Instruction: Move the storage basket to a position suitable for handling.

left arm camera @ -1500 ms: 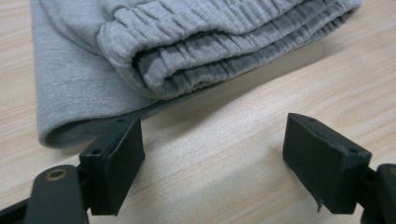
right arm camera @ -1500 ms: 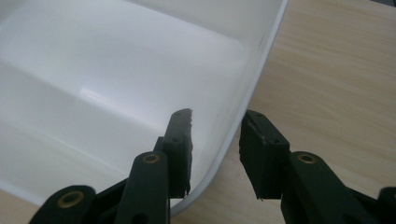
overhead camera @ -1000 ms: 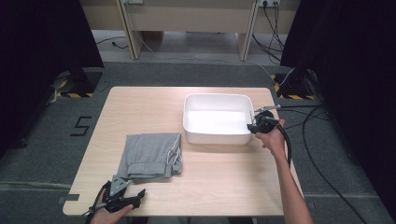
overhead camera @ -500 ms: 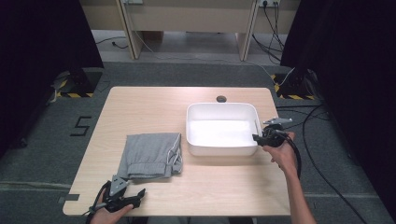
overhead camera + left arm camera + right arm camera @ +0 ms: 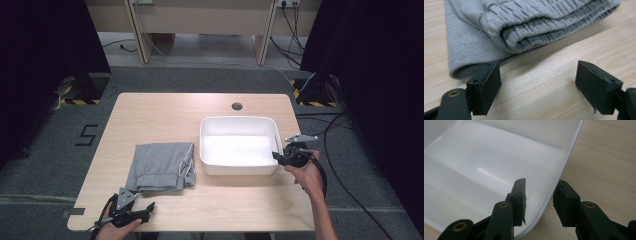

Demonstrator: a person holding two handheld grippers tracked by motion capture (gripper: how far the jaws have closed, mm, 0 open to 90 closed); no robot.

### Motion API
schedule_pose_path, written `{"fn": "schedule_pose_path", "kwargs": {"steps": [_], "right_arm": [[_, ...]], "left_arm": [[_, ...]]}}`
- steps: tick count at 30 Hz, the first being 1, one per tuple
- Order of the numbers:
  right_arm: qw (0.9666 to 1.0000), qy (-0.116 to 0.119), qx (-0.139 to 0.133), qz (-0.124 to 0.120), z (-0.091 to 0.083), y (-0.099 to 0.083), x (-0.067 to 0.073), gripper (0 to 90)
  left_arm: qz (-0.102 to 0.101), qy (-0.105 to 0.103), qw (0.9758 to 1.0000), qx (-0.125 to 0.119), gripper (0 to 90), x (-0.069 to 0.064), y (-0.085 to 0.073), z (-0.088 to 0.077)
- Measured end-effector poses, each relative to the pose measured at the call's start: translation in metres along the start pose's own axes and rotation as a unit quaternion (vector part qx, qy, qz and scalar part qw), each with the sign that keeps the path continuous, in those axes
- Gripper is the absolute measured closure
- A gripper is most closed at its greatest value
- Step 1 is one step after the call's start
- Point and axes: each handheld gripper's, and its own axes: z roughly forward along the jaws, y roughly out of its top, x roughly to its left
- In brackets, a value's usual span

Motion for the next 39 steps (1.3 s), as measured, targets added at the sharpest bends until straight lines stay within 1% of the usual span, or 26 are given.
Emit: {"fn": "schedule_pose_path", "kwargs": {"steps": [4, 7, 10, 15, 18, 20, 22, 26, 27, 31, 32, 33, 38, 39], "right_arm": [[1.0000, 0.000, -0.001, -0.001, -0.004, -0.005, 0.003, 62.7], [1.0000, 0.001, -0.003, -0.007, -0.007, -0.008, 0.005, 62.8], [1.0000, 0.005, -0.002, -0.004, -0.009, -0.011, 0.008, 62.8], [0.9999, 0.001, 0.000, -0.012, -0.013, -0.014, 0.012, 61.6], [1.0000, 0.004, -0.003, -0.008, -0.014, -0.016, 0.013, 60.8], [1.0000, 0.005, -0.007, -0.004, -0.014, -0.016, 0.011, 59.2], [0.9999, 0.003, -0.010, 0.003, -0.015, -0.016, 0.012, 54.6], [0.9994, -0.015, -0.029, 0.012, -0.024, -0.013, 0.014, 48.4], [0.9992, -0.016, -0.033, 0.015, -0.027, -0.012, 0.016, 47.7], [0.9986, -0.014, -0.048, 0.015, -0.037, -0.012, 0.022, 43.2], [0.9984, -0.014, -0.052, 0.020, -0.040, -0.012, 0.024, 42.2], [0.9981, -0.011, -0.057, 0.020, -0.043, -0.013, 0.026, 41.3], [0.9978, 0.002, -0.063, 0.020, -0.056, -0.018, 0.036, 39.1], [0.9975, 0.000, -0.067, 0.021, -0.058, -0.020, 0.039, 39.1]], "left_arm": [[0.000, 0.000, 1.0000, 0.000, 19.4, 0.000, 0.000, 0.000], [0.000, 0.000, 1.0000, 0.000, 19.4, 0.000, 0.000, 0.000], [0.000, 0.001, 1.0000, 0.000, 19.4, 0.000, 0.000, 0.000], [-0.001, 0.001, 1.0000, 0.000, 19.4, 0.000, 0.000, 0.000], [-0.001, 0.001, 1.0000, -0.001, 19.4, 0.000, 0.000, 0.000], [-0.002, 0.002, 1.0000, -0.001, 19.4, 0.000, 0.000, 0.000], [-0.002, 0.002, 1.0000, -0.001, 19.4, 0.000, 0.000, 0.000], [-0.002, 0.002, 1.0000, -0.001, 19.4, 0.000, 0.000, 0.000], [-0.002, 0.002, 1.0000, -0.001, 19.4, 0.000, 0.000, 0.000], [-0.002, 0.003, 1.0000, -0.001, 19.4, 0.000, 0.000, 0.000], [-0.002, 0.003, 1.0000, -0.001, 19.4, 0.000, 0.000, 0.000], [-0.002, 0.003, 1.0000, -0.001, 19.4, 0.000, 0.000, 0.000], [-0.002, 0.004, 1.0000, 0.000, 19.4, 0.000, 0.000, 0.000], [-0.003, 0.004, 1.0000, 0.000, 19.4, 0.000, 0.000, 0.000]]}}
